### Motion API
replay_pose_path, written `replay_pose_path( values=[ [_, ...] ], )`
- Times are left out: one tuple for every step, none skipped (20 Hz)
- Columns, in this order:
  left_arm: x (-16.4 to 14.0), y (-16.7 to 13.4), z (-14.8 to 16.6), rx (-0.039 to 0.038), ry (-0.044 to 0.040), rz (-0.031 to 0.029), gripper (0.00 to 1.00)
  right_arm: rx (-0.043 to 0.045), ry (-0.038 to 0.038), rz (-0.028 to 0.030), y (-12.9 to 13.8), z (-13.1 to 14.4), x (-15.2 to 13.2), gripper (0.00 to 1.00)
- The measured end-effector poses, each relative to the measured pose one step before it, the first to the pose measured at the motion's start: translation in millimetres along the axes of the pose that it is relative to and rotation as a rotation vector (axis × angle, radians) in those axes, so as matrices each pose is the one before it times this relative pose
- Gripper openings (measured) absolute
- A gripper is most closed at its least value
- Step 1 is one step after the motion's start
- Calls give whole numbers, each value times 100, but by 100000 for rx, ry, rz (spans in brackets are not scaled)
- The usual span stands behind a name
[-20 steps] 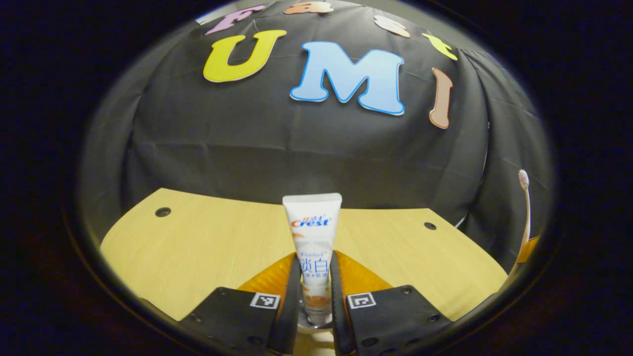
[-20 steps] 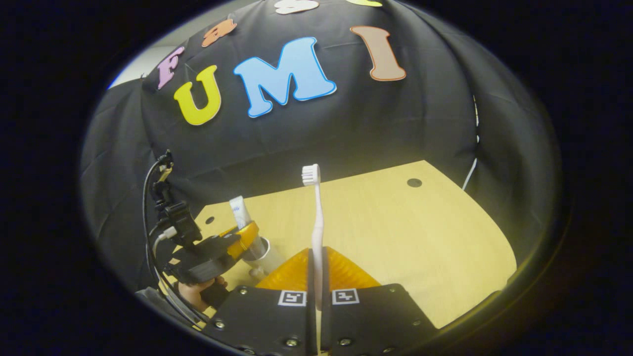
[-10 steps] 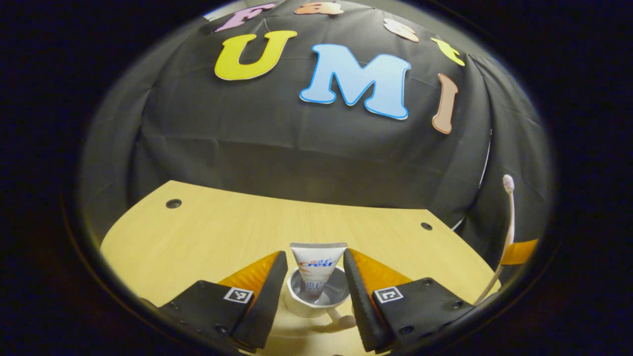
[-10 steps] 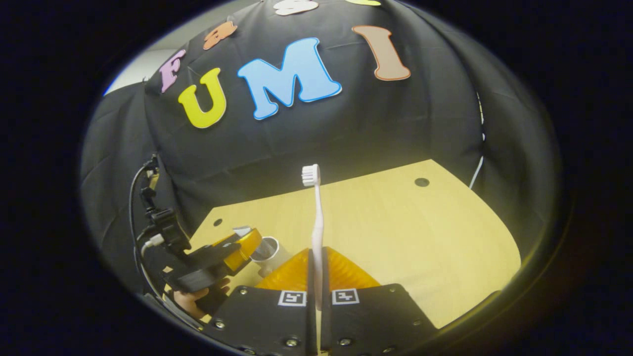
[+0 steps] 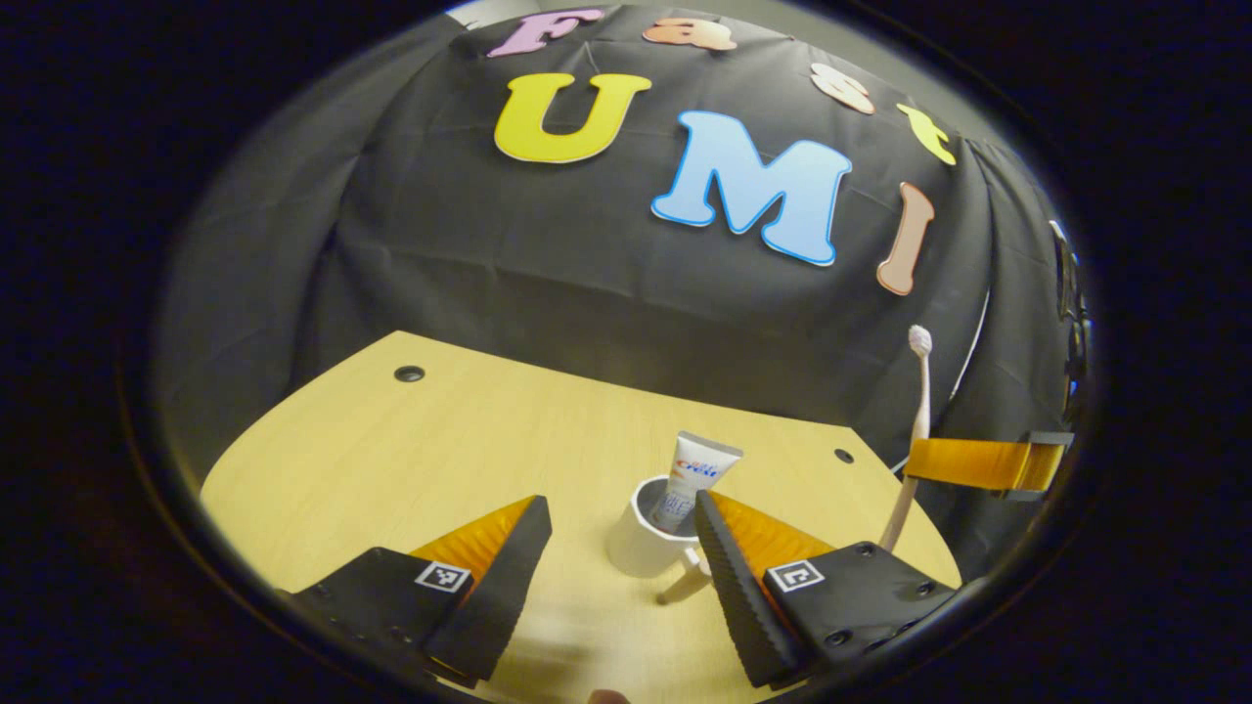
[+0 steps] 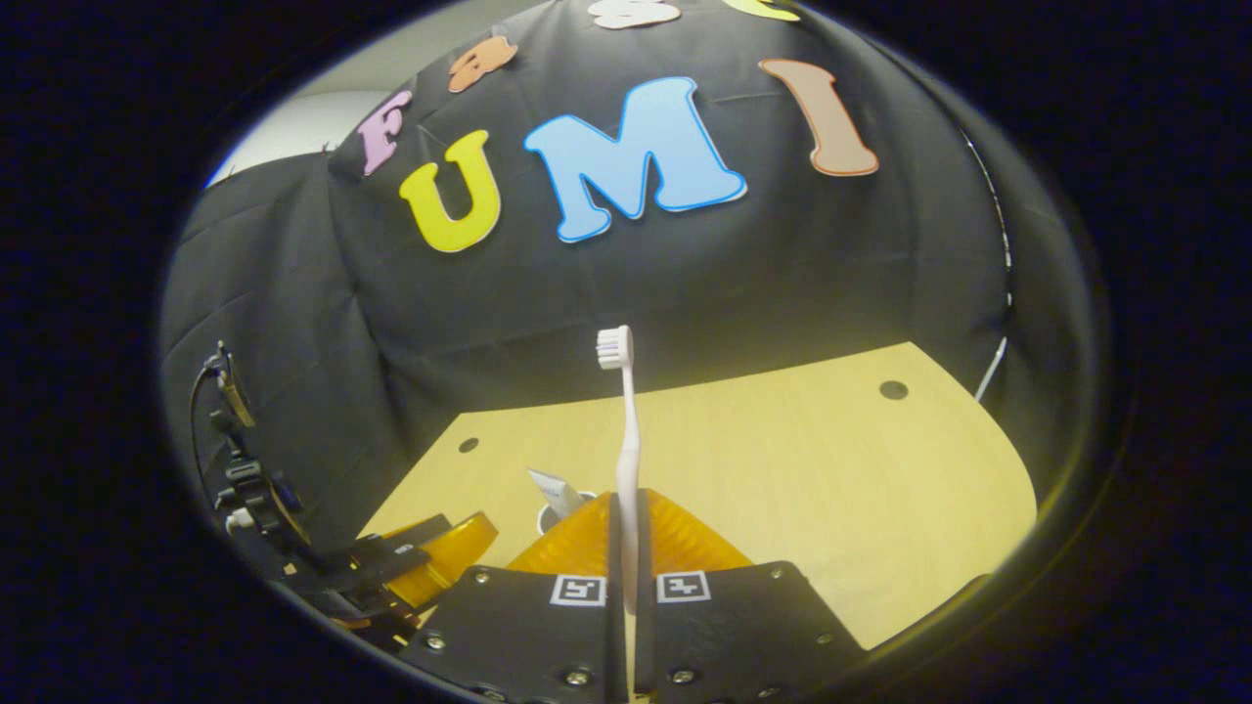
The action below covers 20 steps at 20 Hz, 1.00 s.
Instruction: Put the toothbrush and toothpaste on the desktop into the cup, then pick up the cup and place it on the coaster on the desktop.
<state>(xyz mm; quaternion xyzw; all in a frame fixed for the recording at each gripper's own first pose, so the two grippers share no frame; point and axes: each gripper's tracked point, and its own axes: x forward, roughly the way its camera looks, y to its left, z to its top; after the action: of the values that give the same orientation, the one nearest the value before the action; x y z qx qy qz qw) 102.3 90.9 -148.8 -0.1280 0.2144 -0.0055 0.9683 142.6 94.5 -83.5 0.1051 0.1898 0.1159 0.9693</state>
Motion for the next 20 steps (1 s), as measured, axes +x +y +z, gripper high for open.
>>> replay_pose_path(
  values=[
    [-797,722,-365,-343,697,1387,94,-633,-701,1754,713,321,603,5],
    [-829,666,-465,-240,772,1530,94,-372,-573,1859,730,162,608,5],
    [-649,712,-357,-374,439,1485,94,-233,-315,2140,835,150,595,5],
    [-578,722,-327,-438,879,1459,94,-281,-411,1919,668,50,631,4],
    [-478,696,-422,-523,976,1258,94,-592,-687,2192,734,192,693,5],
    [-514,706,-423,-522,1030,1319,94,-954,-639,1676,612,-84,747,5],
    [-308,691,-448,-237,997,1303,94,-954,-349,1375,434,14,774,4],
    [-343,637,-420,-82,914,1488,95,-805,-3,1121,329,-243,708,5],
    [-185,557,-242,-163,855,1017,95,-803,83,471,230,-202,698,4],
    [-336,551,-358,-332,707,876,95,-694,-77,932,300,-202,680,4],
    [-168,506,-216,-502,688,684,95,-896,-106,1100,321,-120,703,4],
    [-169,326,-244,-370,795,610,94,-1256,-425,887,292,-265,646,4],
    [-12,269,-292,-209,817,409,94,-1558,-891,1018,322,-120,658,4],
    [-67,179,-415,-161,774,208,95,-1780,-1390,933,273,-76,685,5],
    [-72,145,-275,-189,648,-17,95,-2113,-1441,733,195,-118,731,5],
    [47,17,-85,-149,497,-6,95,-2475,-1560,826,306,-313,698,4],
    [106,-44,-199,-54,344,-216,95,-2948,-1158,598,245,-357,714,4],
    [16,104,-241,-12,365,-81,95,-2884,-174,530,139,-706,660,4],
    [104,75,-101,55,321,-144,94,-2130,234,473,193,-682,503,4],
    [-10,196,-134,210,268,60,94,-2039,-363,-293,38,-586,343,5]
  ],
)
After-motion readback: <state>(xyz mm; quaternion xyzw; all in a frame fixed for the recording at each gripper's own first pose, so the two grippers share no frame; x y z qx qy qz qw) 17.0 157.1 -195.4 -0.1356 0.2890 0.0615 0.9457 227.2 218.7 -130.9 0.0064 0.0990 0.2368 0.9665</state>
